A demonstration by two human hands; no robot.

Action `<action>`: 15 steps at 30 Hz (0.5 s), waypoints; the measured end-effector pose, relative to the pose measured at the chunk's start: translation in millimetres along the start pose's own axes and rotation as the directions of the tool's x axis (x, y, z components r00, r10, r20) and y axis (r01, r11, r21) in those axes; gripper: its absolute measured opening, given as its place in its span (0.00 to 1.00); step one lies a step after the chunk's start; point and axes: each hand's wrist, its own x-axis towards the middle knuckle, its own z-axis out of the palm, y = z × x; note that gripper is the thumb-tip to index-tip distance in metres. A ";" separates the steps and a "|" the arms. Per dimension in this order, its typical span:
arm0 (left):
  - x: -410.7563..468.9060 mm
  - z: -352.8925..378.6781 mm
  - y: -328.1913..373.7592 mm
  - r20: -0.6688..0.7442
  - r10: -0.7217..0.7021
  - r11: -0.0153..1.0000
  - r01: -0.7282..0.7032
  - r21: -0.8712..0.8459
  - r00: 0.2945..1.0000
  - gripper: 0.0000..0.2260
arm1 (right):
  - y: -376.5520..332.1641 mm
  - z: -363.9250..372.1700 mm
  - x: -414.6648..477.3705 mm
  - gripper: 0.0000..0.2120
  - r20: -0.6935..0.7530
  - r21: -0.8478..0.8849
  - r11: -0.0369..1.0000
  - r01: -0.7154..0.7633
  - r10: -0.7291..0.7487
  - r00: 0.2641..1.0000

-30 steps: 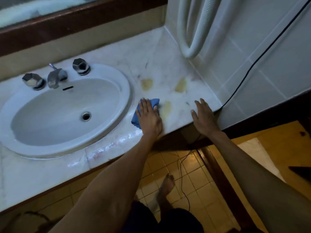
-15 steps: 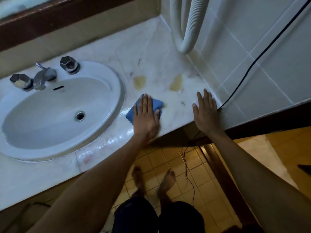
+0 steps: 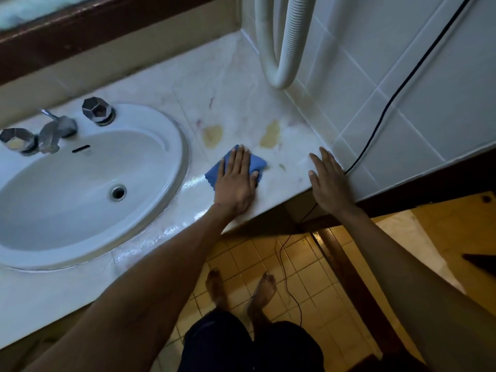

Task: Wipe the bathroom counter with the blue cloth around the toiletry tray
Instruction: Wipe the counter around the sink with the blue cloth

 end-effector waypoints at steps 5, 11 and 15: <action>-20.4 19.9 56.5 0.092 0.217 0.976 -0.215 -0.033 0.972 0.28 | 6.2 -12.2 -6.1 0.24 0.038 -0.018 0.999 -0.030 0.031 0.999; -11.1 -1.0 -15.0 0.036 0.312 0.949 -0.310 -0.052 0.949 0.26 | 8.7 -17.1 -7.8 0.26 0.084 0.002 0.999 -0.039 0.039 0.996; 43.8 -10.3 4.5 -0.100 0.067 0.970 -0.089 -0.228 0.993 0.25 | 6.6 -15.7 -11.6 0.25 0.044 0.028 0.999 -0.043 0.042 0.998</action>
